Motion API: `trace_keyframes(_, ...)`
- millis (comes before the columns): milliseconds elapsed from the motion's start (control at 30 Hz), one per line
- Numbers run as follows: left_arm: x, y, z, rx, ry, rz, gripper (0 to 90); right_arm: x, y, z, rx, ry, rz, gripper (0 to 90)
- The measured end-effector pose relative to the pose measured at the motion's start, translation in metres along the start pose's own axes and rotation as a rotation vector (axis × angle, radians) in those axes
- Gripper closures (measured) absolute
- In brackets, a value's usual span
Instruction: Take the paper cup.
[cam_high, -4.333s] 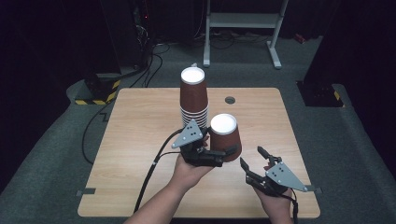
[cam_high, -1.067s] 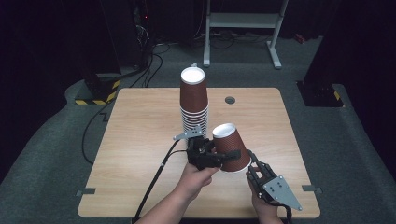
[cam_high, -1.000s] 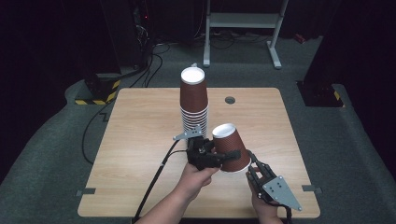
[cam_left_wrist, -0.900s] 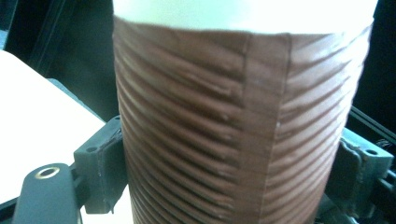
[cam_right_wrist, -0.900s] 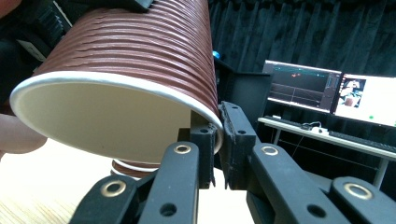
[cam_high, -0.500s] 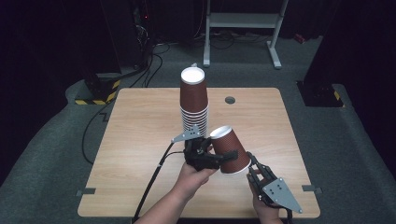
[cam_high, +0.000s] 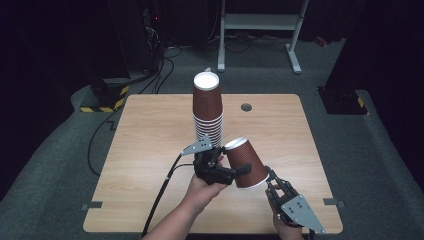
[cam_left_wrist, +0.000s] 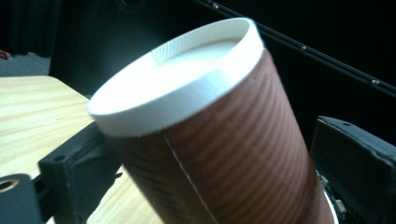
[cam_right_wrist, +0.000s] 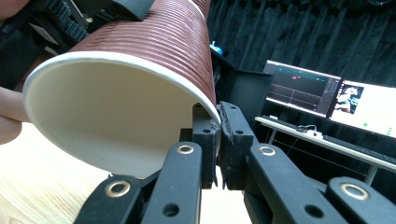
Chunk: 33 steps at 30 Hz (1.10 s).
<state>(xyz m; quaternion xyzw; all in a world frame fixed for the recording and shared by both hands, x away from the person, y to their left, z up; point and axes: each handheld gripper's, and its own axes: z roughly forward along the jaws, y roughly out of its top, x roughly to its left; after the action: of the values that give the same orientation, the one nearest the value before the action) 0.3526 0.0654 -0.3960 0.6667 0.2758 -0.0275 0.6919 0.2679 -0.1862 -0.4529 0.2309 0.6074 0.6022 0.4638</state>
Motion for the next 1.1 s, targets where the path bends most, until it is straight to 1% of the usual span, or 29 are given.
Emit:
trace_keyframes(67,0.001,0.001,-0.005,-0.02,0.018,0.002,3.3,-0.002,0.0,-0.001,-0.002,-0.007,0.012,86.3)
trace_keyframes(133,0.004,0.002,-0.009,-0.02,0.034,-0.001,3.5,-0.005,0.0,-0.003,-0.003,-0.015,0.037,86.4)
trace_keyframes(267,0.006,-0.001,-0.017,-0.016,0.074,0.018,5.0,-0.008,0.0,-0.006,0.003,-0.024,0.033,86.4)
trace_keyframes(400,0.008,-0.006,-0.027,-0.014,0.115,0.043,7.3,-0.008,-0.001,-0.007,0.015,-0.022,0.028,86.4)
trace_keyframes(533,0.012,-0.012,-0.04,0.002,0.169,0.077,8.4,-0.009,-0.003,-0.008,0.04,-0.026,0.029,86.4)
trace_keyframes(667,0.018,-0.02,-0.054,0.012,0.219,0.093,9.3,-0.011,-0.004,-0.008,0.057,-0.027,0.035,86.4)
trace_keyframes(800,0.025,-0.028,-0.07,0.025,0.27,0.111,10.6,-0.012,-0.006,-0.007,0.085,-0.023,0.04,86.4)
trace_keyframes(900,0.031,-0.035,-0.082,0.04,0.307,0.125,12.2,-0.013,-0.006,-0.006,0.118,-0.019,0.047,86.3)
trace_keyframes(1033,0.039,-0.045,-0.097,0.078,0.367,0.148,14.5,-0.017,-0.006,-0.003,0.177,-0.004,0.048,86.3)
trace_keyframes(1100,0.045,-0.05,-0.106,0.107,0.403,0.17,15.0,-0.02,-0.005,-0.002,0.211,0.002,0.046,86.3)
